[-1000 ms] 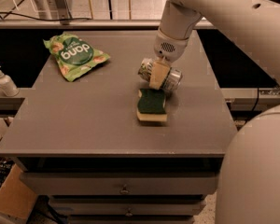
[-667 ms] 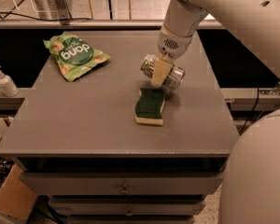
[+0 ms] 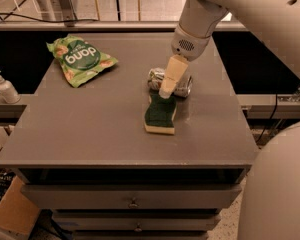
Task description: Knock 7up can over
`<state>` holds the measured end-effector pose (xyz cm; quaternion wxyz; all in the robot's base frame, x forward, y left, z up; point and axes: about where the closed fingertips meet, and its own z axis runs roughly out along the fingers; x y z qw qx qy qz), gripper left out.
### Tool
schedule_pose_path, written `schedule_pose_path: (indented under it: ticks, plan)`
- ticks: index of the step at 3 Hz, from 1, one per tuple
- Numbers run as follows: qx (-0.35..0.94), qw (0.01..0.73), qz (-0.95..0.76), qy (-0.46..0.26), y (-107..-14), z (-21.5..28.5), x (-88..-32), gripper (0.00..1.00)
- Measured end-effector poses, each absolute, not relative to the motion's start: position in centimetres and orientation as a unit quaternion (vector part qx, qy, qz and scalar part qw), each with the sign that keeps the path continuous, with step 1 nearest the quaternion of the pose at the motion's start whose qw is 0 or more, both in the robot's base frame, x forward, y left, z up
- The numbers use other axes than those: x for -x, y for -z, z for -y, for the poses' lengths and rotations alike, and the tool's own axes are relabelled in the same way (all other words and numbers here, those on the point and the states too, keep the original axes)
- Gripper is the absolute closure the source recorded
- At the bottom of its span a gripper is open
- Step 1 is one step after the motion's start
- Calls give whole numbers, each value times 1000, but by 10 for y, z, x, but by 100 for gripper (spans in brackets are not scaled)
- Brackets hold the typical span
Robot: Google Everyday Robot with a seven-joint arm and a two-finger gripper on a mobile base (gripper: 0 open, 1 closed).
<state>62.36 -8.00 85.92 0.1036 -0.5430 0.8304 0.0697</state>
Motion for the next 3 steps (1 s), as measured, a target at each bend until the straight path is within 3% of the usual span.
schedule_pose_path:
  ticks: [2, 3]
  plan:
    - [525, 113, -840, -79, -855, 88, -615, 0]
    - [498, 160, -847, -100, -865, 101, -602, 0]
